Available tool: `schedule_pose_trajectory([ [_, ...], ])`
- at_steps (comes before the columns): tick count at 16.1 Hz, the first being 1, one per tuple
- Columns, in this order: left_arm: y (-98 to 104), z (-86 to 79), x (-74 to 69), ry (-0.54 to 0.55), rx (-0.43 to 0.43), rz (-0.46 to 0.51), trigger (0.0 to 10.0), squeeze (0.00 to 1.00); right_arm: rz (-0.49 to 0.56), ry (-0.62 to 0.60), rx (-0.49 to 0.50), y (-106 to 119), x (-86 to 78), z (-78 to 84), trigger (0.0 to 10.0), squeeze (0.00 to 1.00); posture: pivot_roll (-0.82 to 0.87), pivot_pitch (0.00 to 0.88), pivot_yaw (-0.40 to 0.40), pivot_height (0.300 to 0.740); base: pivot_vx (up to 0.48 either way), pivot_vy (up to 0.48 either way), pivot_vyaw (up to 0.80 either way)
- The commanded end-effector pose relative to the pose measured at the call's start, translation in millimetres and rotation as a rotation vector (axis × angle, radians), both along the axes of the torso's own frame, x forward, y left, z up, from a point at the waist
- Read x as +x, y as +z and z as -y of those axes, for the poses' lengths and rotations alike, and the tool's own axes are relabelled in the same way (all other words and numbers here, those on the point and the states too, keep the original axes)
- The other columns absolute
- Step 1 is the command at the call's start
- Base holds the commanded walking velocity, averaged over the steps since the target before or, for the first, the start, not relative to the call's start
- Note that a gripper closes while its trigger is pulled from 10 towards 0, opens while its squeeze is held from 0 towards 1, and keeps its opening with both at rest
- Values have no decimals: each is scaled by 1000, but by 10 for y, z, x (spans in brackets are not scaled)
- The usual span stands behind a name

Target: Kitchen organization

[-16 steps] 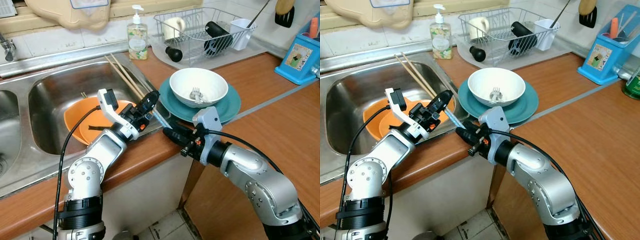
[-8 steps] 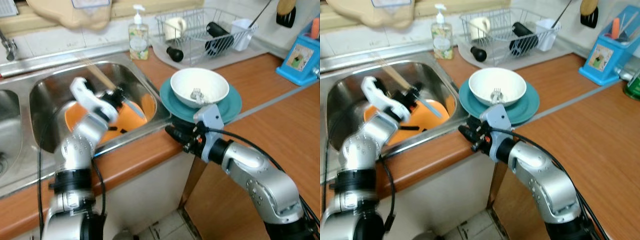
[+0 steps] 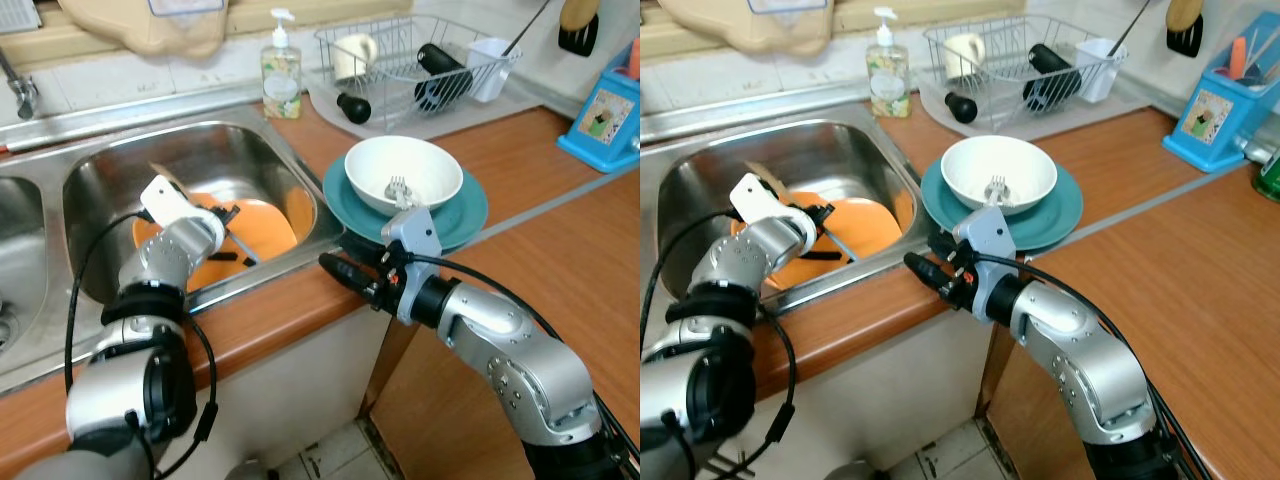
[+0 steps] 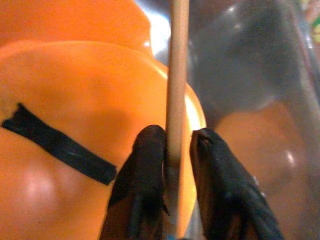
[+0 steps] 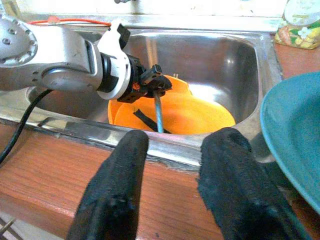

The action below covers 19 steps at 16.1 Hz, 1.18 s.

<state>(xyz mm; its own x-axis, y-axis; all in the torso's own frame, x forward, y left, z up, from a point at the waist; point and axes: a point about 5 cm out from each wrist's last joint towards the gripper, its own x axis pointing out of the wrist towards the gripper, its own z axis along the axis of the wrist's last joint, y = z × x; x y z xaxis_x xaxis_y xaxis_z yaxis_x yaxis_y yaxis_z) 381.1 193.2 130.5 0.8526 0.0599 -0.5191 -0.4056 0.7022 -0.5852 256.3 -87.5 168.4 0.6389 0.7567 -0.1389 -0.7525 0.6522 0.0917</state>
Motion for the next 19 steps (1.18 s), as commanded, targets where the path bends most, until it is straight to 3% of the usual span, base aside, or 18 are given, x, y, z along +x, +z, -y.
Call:
schedule_pose_trajectory([
  [1, 8, -23, 13, 13, 22, -26, 10000, 1000, -5, 12, 14, 29, -29, -5, 10000, 1000, -34, 0, 42, 740, 0, 0, 0],
  [5, -53, -74, -8, 25, 39, -84, 10000, 1000, 10, 12, 16, 56, -17, -22, 10000, 1000, -25, 0, 33, 740, 0, 0, 0],
  [7, -32, -106, 2, 6, 80, -62, 10000, 1000, 35, 16, 16, 107, -9, -32, 10000, 1000, -26, 0, 34, 740, 0, 0, 0],
  [9, 103, -90, 46, -84, 195, 57, 10000, 1000, 146, -14, 54, 249, 18, -27, 10000, 1000, -32, 0, 39, 740, 0, 0, 0],
  [10, 217, -40, 64, -175, 333, 160, 10000, 1000, 252, -72, 65, 369, 49, 7, 10000, 1000, -33, 0, 42, 740, 0, 0, 0],
  [11, 259, 6, 54, -232, 385, 215, 10000, 1000, 283, -92, 85, 436, 68, 31, 10000, 1000, -37, 0, 45, 740, 0, 0, 0],
  [12, 287, 91, 9, -318, 422, 293, 10000, 839, 295, -115, 122, 533, 96, 77, 10000, 1000, -43, 0, 46, 740, 0, 0, 0],
  [13, 294, 191, -89, -416, 489, 393, 10000, 380, 334, -153, 148, 653, 131, 153, 10000, 1000, -45, 0, 47, 740, 0, 0, 0],
  [14, 290, 223, -124, -447, 508, 420, 10000, 380, 347, -165, 153, 688, 142, 178, 10000, 1000, -45, 0, 47, 740, 0, 0, 0],
  [15, 326, 296, -227, -500, 537, 521, 10000, 184, 373, -225, 145, 755, 195, 276, 10000, 0, -47, 0, 41, 740, 0, 0, 0],
  [16, 380, 373, -322, -548, 520, 607, 10000, 169, 379, -275, 130, 775, 238, 357, 10000, 0, -48, 0, 36, 740, 0, 0, 0],
  [17, 430, 454, -434, -611, 523, 684, 10000, 0, 346, -314, 109, 730, 281, 430, 10000, 0, -48, 0, 34, 740, 0, 0, 0],
  [18, 445, 493, -498, -647, 525, 714, 10000, 0, 338, -323, 98, 710, 295, 462, 10000, 0, -48, 0, 34, 740, 0, 0, 0],
  [19, 440, 569, -651, -735, 543, 757, 10000, 0, 302, -339, 61, 648, 321, 552, 10000, 0, -46, 0, 30, 740, 0, 0, 0],
])
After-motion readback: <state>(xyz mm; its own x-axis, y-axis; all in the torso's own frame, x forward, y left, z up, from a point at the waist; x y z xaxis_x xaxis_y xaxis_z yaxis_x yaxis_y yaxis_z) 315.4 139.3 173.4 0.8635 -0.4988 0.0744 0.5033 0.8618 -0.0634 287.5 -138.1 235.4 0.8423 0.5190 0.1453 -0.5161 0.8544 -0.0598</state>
